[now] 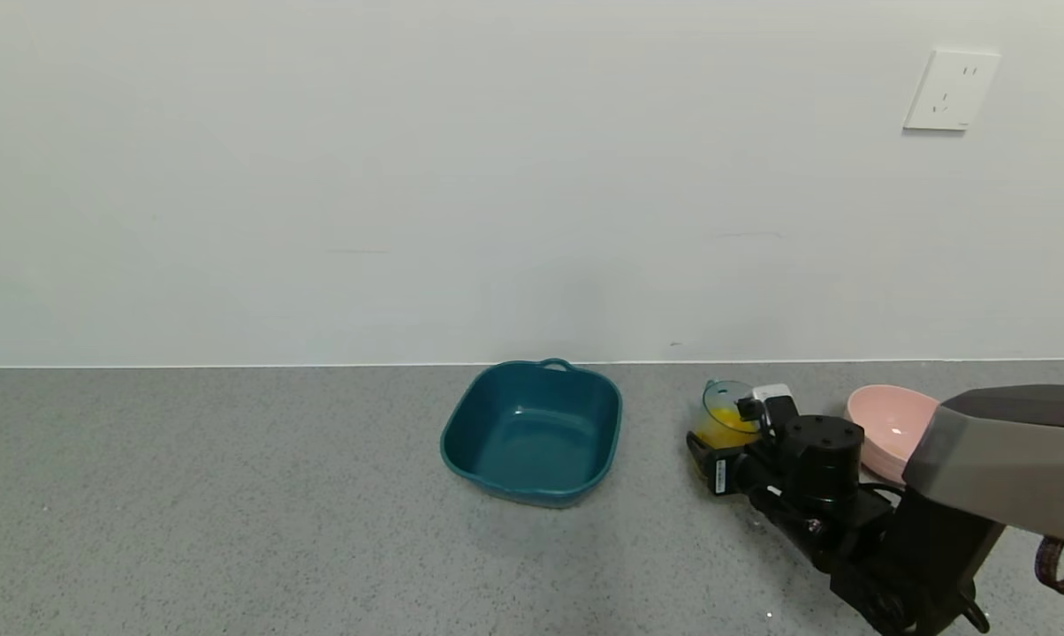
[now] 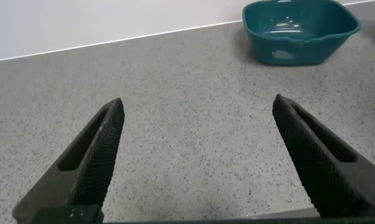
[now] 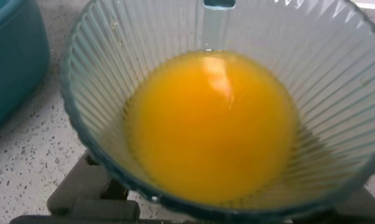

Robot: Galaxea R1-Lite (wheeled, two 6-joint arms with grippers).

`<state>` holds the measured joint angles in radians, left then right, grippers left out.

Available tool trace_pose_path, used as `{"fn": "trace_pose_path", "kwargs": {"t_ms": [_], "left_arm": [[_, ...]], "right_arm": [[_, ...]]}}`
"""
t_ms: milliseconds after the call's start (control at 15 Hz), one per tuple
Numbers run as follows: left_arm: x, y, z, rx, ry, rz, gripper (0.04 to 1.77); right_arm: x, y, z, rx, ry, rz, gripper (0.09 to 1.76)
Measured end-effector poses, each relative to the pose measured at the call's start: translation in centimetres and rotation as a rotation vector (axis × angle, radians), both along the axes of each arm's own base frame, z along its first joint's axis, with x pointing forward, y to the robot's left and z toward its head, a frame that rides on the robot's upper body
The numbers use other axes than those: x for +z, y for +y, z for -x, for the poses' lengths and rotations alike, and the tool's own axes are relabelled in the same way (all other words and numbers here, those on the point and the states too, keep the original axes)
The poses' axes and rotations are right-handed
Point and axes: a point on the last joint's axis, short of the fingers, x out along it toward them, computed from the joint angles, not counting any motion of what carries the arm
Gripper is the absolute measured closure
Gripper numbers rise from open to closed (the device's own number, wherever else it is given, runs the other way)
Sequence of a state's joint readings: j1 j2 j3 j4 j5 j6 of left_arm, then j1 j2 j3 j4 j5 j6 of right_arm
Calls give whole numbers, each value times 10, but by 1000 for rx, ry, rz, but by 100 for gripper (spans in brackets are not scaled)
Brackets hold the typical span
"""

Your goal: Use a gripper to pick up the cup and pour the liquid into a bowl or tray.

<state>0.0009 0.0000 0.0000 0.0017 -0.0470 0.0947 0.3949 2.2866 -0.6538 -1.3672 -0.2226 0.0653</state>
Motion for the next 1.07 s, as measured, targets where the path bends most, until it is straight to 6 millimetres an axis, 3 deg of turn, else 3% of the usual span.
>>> {"fn": "trace_pose_path", "kwargs": {"t_ms": [667,1067], "left_arm": [[0,0,0,0,0,0,9],[0,0,0,0,0,0,9]], "right_arm": [[4,3,2,9,-7,-4,50],[20,1,7,13,-29,4,50]]}}
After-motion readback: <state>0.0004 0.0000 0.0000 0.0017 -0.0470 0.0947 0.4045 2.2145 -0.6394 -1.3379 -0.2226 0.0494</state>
